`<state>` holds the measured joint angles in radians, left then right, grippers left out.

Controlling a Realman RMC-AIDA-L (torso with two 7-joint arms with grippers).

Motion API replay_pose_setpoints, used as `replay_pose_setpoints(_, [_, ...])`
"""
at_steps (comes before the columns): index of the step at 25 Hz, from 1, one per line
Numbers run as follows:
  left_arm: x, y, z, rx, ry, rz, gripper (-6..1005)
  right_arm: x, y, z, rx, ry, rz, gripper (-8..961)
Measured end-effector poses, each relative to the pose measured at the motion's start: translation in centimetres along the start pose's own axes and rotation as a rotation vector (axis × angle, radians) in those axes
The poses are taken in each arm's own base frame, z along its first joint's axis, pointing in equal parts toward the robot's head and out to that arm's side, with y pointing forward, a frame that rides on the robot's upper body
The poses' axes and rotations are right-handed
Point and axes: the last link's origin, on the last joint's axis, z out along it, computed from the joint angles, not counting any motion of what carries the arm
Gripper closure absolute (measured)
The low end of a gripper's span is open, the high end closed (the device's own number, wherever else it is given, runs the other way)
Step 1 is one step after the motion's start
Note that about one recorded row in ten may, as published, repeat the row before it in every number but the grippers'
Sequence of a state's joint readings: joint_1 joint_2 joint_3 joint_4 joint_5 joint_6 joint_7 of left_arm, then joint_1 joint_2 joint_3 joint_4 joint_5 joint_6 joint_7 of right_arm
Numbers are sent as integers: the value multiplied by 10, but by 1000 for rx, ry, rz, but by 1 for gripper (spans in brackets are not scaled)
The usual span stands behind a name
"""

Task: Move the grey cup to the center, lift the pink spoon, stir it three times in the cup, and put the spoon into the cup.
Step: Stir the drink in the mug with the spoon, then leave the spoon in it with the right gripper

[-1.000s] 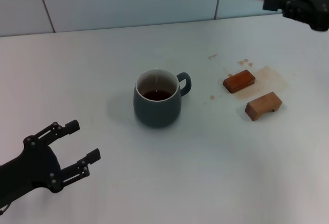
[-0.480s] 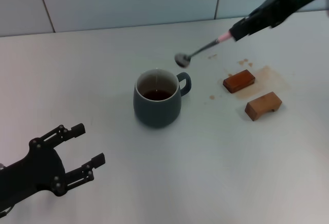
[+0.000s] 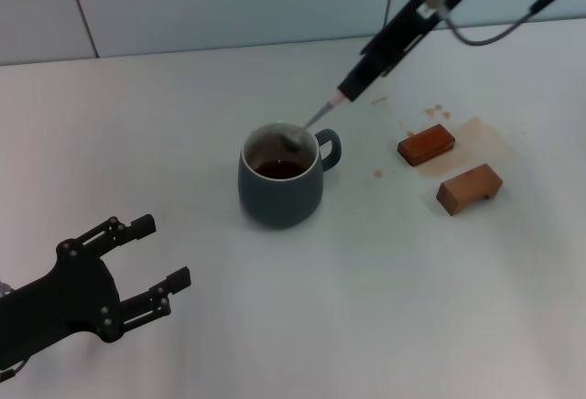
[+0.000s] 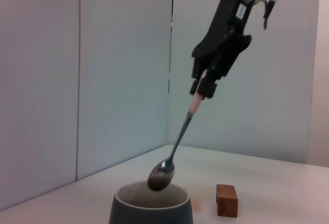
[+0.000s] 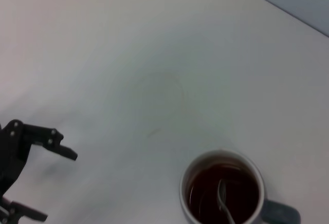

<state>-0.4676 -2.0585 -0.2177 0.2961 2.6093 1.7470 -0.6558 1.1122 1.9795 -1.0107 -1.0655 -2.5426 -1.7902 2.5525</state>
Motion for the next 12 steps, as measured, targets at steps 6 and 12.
replay_pose_setpoints(6, [0,0,0,0,-2,0,206,-11,5,21,-2,37,-17,792])
replay_pose_setpoints(12, [0,1,2,-3,2,-4,205,-24,14,46,26,89,-64,783])
